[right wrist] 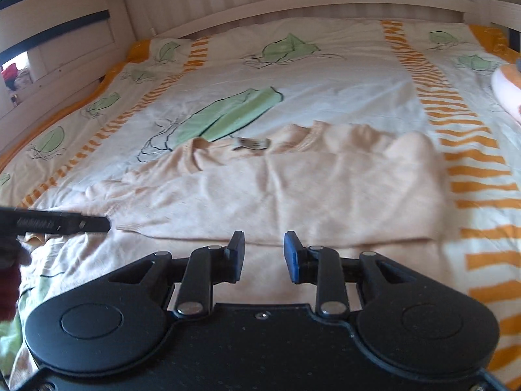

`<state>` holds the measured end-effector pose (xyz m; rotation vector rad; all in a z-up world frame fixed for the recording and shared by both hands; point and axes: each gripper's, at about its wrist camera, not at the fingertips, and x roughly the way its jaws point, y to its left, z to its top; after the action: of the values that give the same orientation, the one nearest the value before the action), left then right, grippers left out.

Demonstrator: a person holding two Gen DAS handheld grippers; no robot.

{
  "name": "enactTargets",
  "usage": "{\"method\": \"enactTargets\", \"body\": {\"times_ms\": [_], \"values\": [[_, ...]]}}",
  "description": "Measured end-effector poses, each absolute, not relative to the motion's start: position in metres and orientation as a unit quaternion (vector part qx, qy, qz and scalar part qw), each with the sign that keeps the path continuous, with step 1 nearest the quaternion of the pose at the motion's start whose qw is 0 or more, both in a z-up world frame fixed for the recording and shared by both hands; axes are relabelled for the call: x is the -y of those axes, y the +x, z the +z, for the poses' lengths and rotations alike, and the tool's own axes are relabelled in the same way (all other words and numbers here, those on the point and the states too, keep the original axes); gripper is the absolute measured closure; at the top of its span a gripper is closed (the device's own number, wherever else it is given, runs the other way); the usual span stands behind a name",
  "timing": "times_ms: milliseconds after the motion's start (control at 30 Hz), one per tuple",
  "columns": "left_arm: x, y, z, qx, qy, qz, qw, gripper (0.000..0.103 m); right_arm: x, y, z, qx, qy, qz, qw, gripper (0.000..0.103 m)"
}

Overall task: Fold small clothes
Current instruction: 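Grasp the other sleeve cuff with the left gripper, lay it across, release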

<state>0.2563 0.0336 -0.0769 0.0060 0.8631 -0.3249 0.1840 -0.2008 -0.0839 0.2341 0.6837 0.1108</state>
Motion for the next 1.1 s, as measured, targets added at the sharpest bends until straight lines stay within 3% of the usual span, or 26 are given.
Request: {"method": "enactTargets", "body": {"times_ms": [267, 333, 400, 433, 733, 1100], "values": [[-0.033, 0.292, -0.103, -0.466, -0.054, -0.146, 0.871, 0.031, 0.210, 0.167, -0.092, -0.326, 0.140, 0.056, 0.933, 0.063], [-0.032, 0.293, -0.104, -0.464, -0.059, -0.147, 0.872, 0.049, 0.210, 0.167, -0.095, -0.324, 0.144, 0.059, 0.933, 0.063], [-0.029, 0.294, -0.100, -0.456, -0.058, -0.154, 0.875, 0.086, 0.211, 0.167, -0.097, -0.325, 0.150, 0.061, 0.932, 0.063], [-0.028, 0.294, -0.098, -0.451, -0.064, -0.170, 0.874, 0.094, 0.211, 0.165, -0.100, -0.326, 0.152, 0.061, 0.931, 0.063], [-0.049, 0.278, -0.050, -0.366, -0.078, -0.135, 0.917, 0.096, 0.223, 0.163, -0.102, -0.326, 0.160, 0.047, 0.930, 0.063], [-0.054, 0.289, -0.106, -0.437, -0.061, -0.127, 0.888, 0.094, 0.267, 0.181, -0.086, -0.311, 0.162, -0.011, 0.936, 0.059]]}}
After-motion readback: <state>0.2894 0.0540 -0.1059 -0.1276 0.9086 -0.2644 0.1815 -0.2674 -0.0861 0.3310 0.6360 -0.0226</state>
